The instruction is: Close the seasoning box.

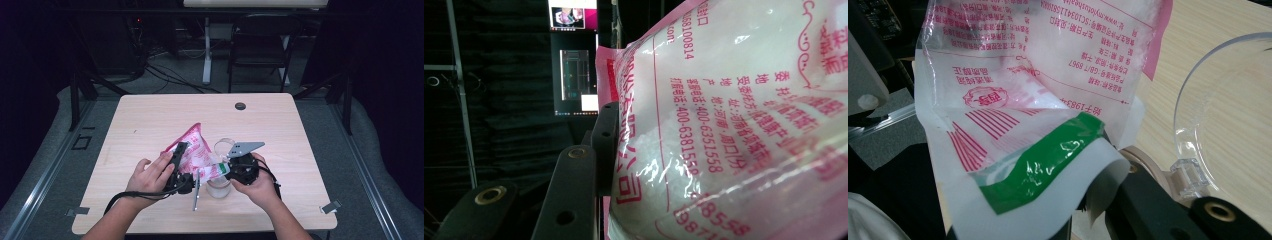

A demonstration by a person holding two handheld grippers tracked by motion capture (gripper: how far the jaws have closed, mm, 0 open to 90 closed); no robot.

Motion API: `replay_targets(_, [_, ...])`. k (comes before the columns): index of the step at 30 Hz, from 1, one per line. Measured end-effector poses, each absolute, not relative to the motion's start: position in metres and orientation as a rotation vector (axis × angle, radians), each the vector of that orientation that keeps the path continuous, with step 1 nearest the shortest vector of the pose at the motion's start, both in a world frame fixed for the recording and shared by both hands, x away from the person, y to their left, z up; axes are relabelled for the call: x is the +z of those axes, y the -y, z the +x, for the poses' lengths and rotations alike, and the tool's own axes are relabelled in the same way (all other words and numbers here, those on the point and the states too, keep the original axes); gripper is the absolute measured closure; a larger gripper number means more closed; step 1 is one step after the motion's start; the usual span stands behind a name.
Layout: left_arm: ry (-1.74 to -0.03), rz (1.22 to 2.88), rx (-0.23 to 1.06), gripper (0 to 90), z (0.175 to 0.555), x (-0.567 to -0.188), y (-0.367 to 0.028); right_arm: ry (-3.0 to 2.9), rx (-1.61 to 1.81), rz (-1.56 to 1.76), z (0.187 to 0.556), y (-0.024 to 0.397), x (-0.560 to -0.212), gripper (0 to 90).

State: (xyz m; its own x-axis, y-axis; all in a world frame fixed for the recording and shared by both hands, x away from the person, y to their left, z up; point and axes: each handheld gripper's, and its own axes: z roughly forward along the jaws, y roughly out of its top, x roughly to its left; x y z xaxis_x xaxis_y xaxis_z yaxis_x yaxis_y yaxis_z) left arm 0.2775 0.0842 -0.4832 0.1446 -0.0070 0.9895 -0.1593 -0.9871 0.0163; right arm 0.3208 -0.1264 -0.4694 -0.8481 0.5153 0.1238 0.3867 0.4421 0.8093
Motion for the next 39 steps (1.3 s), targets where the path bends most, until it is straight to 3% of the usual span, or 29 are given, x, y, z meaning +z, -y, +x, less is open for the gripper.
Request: replay_targets(39, [0.155, 2.284, 1.971, 63.8, 0.2751, -0.4793, -0.0818, -2.55, 1.369, 0.805, 0.322, 0.128, -0.4695, 90.0])
